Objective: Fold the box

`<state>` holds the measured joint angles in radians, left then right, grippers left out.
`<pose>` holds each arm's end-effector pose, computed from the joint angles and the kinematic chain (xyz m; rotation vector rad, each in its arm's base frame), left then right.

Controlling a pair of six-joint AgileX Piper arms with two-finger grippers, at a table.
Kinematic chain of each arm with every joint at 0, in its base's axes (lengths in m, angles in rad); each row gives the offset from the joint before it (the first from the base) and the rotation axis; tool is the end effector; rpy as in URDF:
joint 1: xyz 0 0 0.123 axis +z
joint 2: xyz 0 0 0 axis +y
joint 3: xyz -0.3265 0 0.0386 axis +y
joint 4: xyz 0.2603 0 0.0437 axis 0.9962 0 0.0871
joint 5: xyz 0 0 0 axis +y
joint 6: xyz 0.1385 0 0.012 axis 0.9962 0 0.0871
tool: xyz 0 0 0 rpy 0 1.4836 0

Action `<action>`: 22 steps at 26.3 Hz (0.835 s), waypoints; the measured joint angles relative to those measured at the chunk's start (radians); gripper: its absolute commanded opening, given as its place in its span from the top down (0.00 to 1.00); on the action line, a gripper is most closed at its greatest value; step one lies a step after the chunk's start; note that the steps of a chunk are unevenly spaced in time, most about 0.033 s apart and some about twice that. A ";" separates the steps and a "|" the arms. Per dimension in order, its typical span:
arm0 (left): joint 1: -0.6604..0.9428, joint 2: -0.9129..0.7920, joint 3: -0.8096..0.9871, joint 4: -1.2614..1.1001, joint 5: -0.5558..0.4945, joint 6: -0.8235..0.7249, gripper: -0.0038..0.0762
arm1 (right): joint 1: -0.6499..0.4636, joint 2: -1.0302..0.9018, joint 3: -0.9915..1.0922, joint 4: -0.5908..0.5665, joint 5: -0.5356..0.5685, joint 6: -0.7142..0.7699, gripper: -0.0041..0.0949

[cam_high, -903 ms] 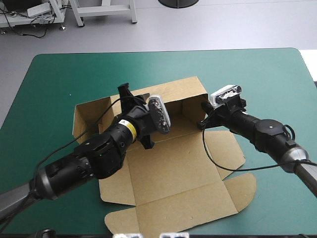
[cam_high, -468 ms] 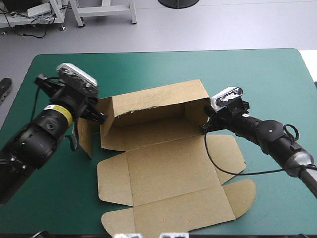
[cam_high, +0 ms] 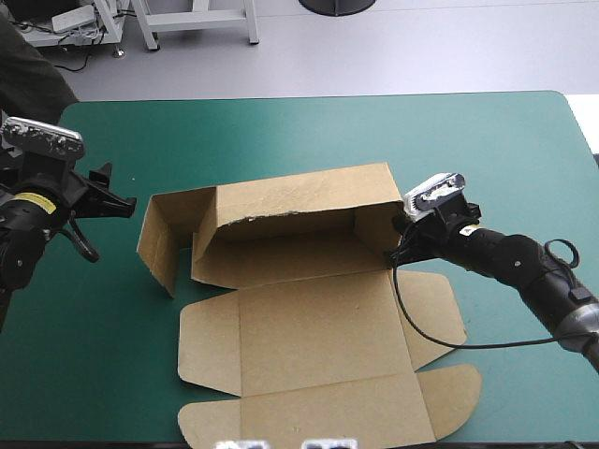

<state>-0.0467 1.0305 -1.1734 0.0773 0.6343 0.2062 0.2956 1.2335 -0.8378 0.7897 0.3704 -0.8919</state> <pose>0.2443 -0.0050 0.4486 0.2809 1.9580 0.1897 0.2747 0.1211 0.3107 -0.6086 2.0592 0.3711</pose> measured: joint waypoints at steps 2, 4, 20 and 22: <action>0.065 0.009 0.031 -0.077 -0.016 0.049 0.50 | 0.000 -0.027 0.000 -0.073 0.038 0.073 0.98; 0.121 0.016 0.064 -0.110 -0.046 0.068 0.50 | 0.000 -0.059 0.000 -0.143 0.089 0.152 0.98; 0.180 0.020 0.150 -0.160 -0.160 0.085 0.50 | 0.000 -0.057 -0.288 -0.515 0.503 0.490 0.98; 0.180 0.020 0.150 -0.166 -0.160 0.085 0.50 | 0.000 0.048 -0.362 -0.543 0.514 0.505 0.98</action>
<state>0.1333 1.0501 -1.0236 -0.0885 0.4744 0.2914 0.2956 1.2819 -1.2000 0.2468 0.8847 -0.3874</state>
